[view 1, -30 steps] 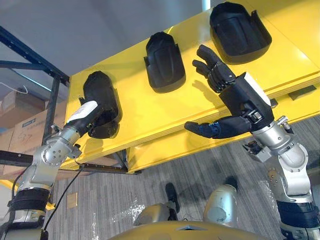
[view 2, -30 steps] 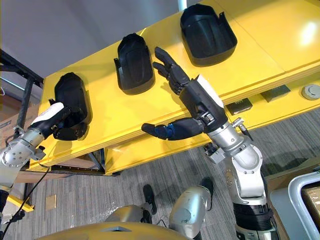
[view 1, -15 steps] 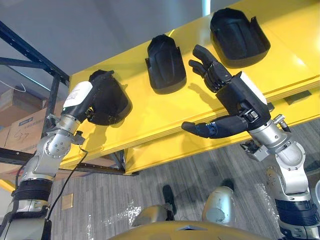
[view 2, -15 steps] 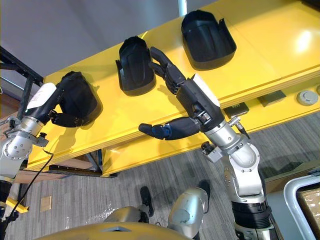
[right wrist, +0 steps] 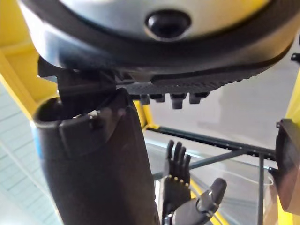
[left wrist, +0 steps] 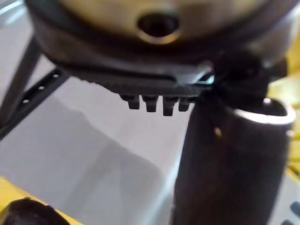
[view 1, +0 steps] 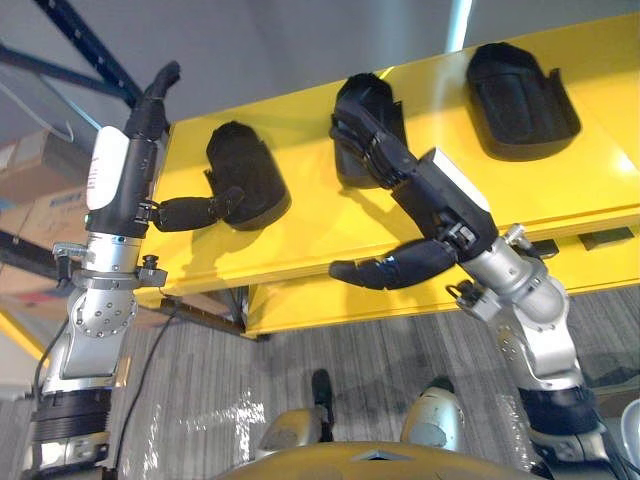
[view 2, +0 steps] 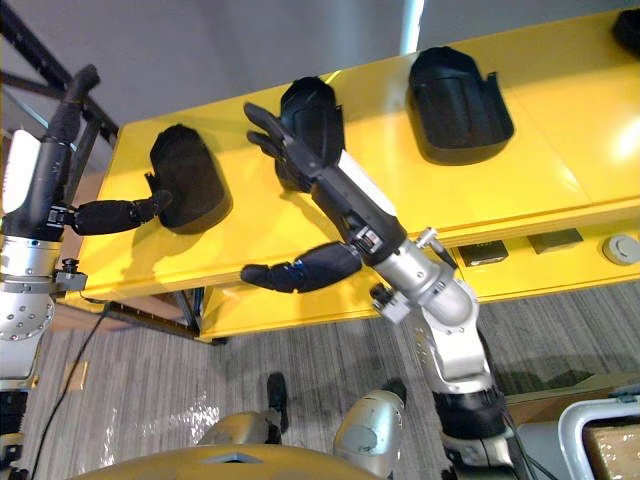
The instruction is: Walk over and take three plastic housings, then place them on the shelf
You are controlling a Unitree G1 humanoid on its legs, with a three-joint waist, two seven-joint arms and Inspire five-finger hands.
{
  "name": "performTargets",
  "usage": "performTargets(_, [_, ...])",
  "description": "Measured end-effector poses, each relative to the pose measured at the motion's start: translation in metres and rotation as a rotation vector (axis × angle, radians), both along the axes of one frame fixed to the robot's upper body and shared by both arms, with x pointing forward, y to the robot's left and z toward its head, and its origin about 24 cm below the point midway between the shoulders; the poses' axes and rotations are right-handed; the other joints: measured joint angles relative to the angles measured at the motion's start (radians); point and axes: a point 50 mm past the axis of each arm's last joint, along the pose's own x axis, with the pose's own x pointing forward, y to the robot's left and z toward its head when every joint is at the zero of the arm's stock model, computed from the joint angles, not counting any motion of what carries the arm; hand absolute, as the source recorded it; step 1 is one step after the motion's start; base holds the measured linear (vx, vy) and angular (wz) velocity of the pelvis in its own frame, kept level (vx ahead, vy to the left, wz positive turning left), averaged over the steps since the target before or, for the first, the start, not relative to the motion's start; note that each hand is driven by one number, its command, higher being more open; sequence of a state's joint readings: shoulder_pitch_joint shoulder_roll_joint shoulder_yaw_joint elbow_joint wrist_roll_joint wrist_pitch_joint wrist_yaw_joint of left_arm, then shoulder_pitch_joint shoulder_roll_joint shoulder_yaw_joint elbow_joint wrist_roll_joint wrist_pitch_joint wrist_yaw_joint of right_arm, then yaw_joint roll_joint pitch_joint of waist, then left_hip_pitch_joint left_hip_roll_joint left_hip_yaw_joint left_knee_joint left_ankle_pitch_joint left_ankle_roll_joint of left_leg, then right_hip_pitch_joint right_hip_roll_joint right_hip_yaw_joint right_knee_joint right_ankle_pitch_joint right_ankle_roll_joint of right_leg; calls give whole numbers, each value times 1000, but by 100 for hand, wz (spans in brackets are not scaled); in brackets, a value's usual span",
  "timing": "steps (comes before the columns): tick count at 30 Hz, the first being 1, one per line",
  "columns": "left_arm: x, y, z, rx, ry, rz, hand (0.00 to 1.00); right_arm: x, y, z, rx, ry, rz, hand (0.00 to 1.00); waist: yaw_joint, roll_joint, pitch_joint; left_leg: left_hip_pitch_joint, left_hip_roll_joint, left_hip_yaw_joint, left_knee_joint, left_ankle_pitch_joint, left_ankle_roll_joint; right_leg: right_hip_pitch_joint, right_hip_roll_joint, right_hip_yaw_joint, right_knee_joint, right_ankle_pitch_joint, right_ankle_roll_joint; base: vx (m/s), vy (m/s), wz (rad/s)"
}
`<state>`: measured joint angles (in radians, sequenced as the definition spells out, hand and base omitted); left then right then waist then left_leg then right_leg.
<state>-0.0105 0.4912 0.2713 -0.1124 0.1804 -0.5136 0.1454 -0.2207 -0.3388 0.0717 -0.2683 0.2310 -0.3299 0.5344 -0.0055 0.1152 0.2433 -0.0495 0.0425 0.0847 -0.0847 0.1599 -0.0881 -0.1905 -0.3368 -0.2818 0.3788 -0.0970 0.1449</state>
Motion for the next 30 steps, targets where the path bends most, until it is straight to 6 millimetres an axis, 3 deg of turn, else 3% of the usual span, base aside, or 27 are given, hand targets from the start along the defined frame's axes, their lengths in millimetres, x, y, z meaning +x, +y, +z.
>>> performTargets(5, [-6,-3,-21,-325,49,7,100,31,16,1,28,4,-136,100,49,-46,37,-52,22,-52,1,17,-6,6,29,-54,-44,23,-13,-2,-54,24])
performTargets(8, [-7,-5,-38,-533,84,14,100,39,24,1,1,2,-193,100,65,-59,71,-53,23,-78,1,20,-6,39,32,-88,-69,30,-8,31,-38,25])
performTargets(11, [-6,-16,-41,-651,88,0,100,51,31,2,40,30,-224,100,84,-77,109,-56,24,-90,1,20,-6,52,36,-103,-81,31,-9,12,-36,15])
performTargets(19, [0,-53,-39,-853,98,-232,100,78,38,-1,143,119,-397,100,100,-90,156,-62,23,-104,1,19,-6,61,39,-113,-91,32,-7,8,-36,6])
performTargets(25, [9,-77,-37,-936,136,-382,100,88,43,8,237,129,-475,100,97,-94,183,-43,34,-97,1,13,-10,80,52,-109,-101,34,-8,-9,-43,-3])
performTargets(30, [18,-86,-29,-959,127,-442,100,87,52,12,264,126,-457,100,87,-94,196,-43,39,-91,1,13,-11,76,57,-103,-102,34,-10,-19,-43,-4])
